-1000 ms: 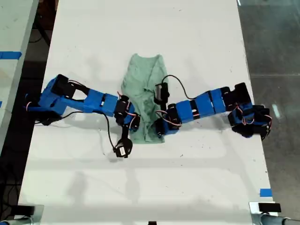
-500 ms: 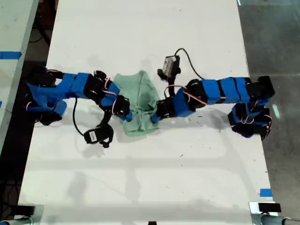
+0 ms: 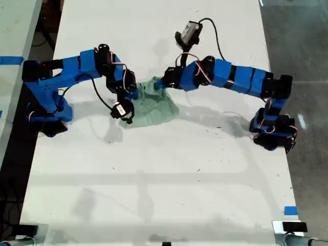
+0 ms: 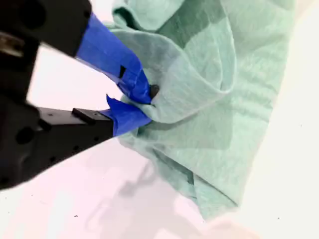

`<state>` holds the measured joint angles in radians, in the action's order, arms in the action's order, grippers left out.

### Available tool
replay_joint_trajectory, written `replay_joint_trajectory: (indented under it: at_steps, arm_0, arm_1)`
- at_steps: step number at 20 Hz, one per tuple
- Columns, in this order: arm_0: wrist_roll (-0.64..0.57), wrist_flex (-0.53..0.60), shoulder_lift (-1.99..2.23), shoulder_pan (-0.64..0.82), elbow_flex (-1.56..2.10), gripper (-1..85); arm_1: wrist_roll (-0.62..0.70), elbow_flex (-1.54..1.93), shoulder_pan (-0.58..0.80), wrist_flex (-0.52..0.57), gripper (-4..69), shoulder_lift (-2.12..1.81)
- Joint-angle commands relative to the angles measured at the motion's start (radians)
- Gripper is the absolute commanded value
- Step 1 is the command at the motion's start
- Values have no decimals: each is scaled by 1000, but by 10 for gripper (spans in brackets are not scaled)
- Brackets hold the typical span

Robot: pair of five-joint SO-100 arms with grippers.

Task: Fold t shirt

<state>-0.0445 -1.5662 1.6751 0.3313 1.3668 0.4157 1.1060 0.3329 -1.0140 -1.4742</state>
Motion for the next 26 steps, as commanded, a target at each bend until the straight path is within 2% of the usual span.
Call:
replay_joint_trajectory:
  at_steps: [1, 4, 5, 6, 7, 8, 10, 14, 18, 19, 20, 21, 22, 24, 26]
  arm_0:
    - [29, 44, 92, 61, 130, 1]
    - [5, 130, 135, 192, 362, 1]
    - [-23, 163, 130, 236, 417, 81]
    - [-64, 189, 112, 262, 448, 204]
    - [-80, 193, 86, 281, 459, 227]
    - [-103, 209, 63, 290, 460, 231]
    - [-152, 225, 20, 307, 436, 228]
    - [-198, 147, 40, 347, 365, 211]
    - [-238, -12, 273, 445, 229, 195]
    - [-249, -25, 364, 462, 195, 162]
    - [-245, -28, 474, 469, 181, 57]
    - [-235, -28, 604, 466, 178, 1]
    - [-225, -28, 730, 433, 167, 1]
    - [-147, -9, 971, 264, 163, 1]
    - [-58, 86, 1172, 31, 285, 1]
  arm_1:
    - [41, -89, 74, 51, -1, 71]
    - [61, -89, 138, 72, 13, 170]
    - [75, -89, 150, 84, 71, 196]
    - [97, -100, 158, 81, 196, 221]
    - [110, -107, 166, 72, 326, 239]
    - [121, -109, 173, 63, 383, 249]
    - [147, -109, 184, 37, 411, 253]
    - [163, -109, 218, -80, 407, 207]
    - [189, -95, 264, -272, 402, 2]
    - [190, -87, 272, -333, 401, -77]
    - [192, -75, 275, -399, 316, -169]
    - [179, -57, 275, -476, 90, -270]
    - [158, -21, 267, -551, -6, -391]
    - [109, 43, 199, -687, -5, -637]
    - [12, 198, 48, -704, -5, -896]
